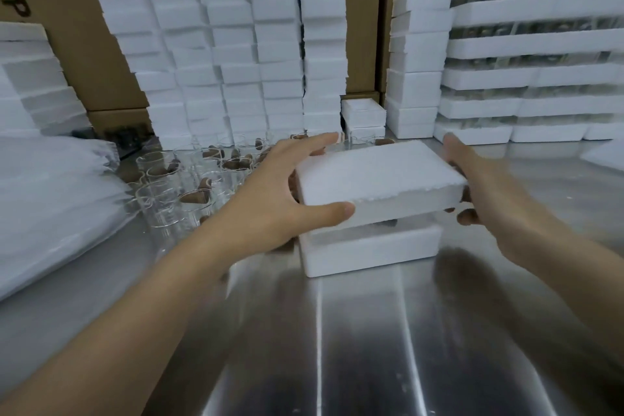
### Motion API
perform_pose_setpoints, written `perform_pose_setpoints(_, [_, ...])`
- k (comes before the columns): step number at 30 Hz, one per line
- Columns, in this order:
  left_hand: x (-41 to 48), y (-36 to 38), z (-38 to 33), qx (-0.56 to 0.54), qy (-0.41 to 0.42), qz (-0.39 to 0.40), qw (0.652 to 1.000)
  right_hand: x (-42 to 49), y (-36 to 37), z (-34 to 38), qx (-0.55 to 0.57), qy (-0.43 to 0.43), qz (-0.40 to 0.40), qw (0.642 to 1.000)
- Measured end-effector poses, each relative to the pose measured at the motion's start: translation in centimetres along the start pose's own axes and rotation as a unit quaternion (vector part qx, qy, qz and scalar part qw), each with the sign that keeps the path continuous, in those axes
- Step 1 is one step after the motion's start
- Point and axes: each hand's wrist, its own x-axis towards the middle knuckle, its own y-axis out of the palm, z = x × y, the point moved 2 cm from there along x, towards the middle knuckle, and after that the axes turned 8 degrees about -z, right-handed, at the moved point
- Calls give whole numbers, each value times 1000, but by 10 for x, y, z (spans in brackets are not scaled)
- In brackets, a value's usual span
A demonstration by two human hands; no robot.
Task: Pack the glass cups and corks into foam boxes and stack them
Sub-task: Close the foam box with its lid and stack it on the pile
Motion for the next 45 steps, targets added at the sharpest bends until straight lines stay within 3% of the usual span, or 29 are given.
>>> perform_pose_setpoints(3, [1,-6,5,28,-17,34,999,-3,5,-5,-79,-110,28,990])
perform_pose_setpoints(5, [1,-6,7,23,-28,65,997,-4,6,-7,-88,-123,42,988])
perform_pose_setpoints(15, [2,-10,14,67,-43,154,985,2,7,-12,9,-83,110,990])
perform_pose_setpoints(22, [2,-7,17,76,-23,164,983,2,16,-18,100,-27,115,988])
perform_pose_setpoints(38, [-2,-6,16,43,-17,230,972,-2,-1,-8,50,-39,225,972])
perform_pose_setpoints(45, [-4,-4,13,63,-11,213,975,-3,-3,-7,55,-36,232,971])
